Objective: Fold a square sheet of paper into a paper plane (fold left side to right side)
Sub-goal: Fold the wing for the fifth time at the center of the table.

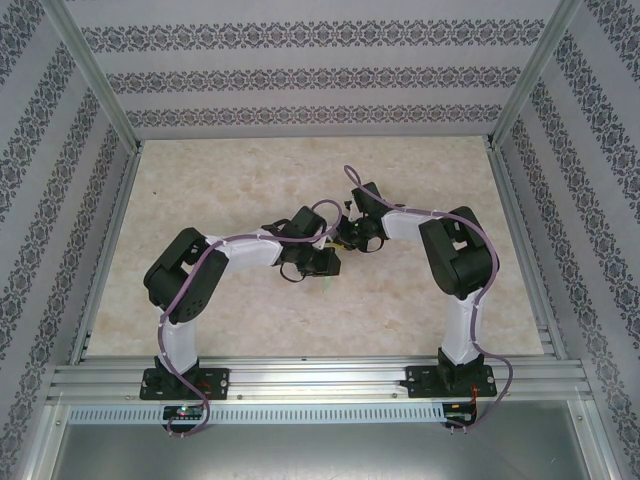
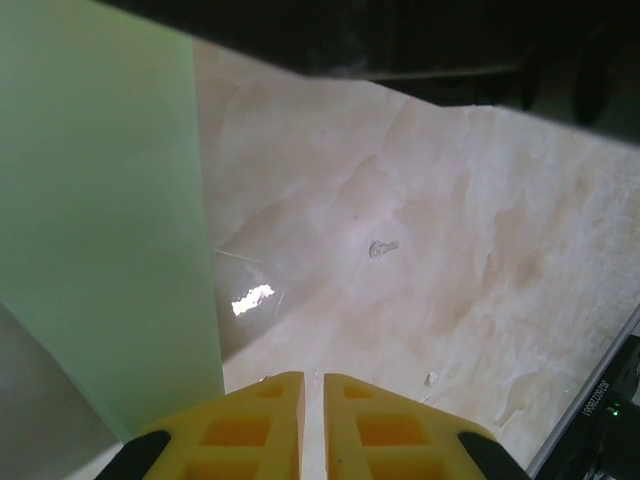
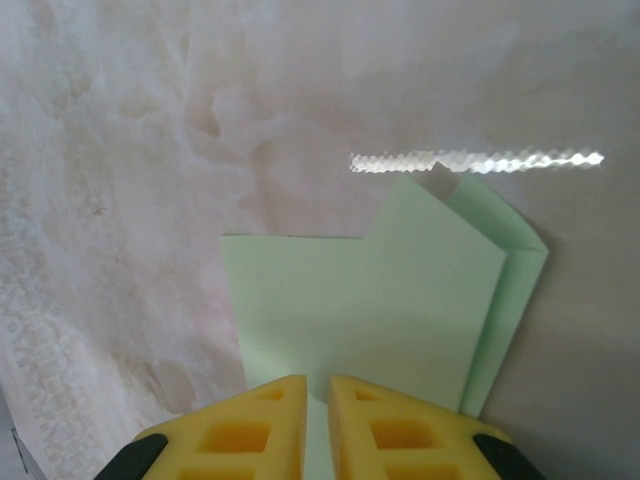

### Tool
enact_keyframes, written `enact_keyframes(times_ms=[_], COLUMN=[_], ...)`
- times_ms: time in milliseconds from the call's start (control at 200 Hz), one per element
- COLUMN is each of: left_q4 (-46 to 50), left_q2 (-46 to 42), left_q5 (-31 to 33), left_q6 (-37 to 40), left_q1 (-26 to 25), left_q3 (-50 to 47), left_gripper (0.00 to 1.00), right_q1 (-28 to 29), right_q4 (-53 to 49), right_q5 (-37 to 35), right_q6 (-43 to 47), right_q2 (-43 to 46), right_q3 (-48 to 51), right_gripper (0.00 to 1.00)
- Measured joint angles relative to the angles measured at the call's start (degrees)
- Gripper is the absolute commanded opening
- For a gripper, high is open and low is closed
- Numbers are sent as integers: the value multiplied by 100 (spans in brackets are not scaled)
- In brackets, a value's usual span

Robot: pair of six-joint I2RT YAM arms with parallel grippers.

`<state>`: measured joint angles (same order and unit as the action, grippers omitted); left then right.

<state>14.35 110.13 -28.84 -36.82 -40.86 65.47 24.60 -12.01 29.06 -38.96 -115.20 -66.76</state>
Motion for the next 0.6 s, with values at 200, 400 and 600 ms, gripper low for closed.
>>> enact_keyframes(times_ms=[200,400,600], left_q4=[-367,-612,-656], left_q2=[-28,-101,-116], left_q5=[26,48,28], left_q6=[17,-28,-96], left_q1=[0,-4,-4], left_q3=[-227,-573,-706], left_gripper=[14,14,14], right_q1=[0,-63,-114], right_q4=[0,24,52], right_q5=[-7,61,234], right_q6=[48,46,-39], right_q2=[0,-15,-55], right_q3=[0,0,0], right_gripper=[17,17,17])
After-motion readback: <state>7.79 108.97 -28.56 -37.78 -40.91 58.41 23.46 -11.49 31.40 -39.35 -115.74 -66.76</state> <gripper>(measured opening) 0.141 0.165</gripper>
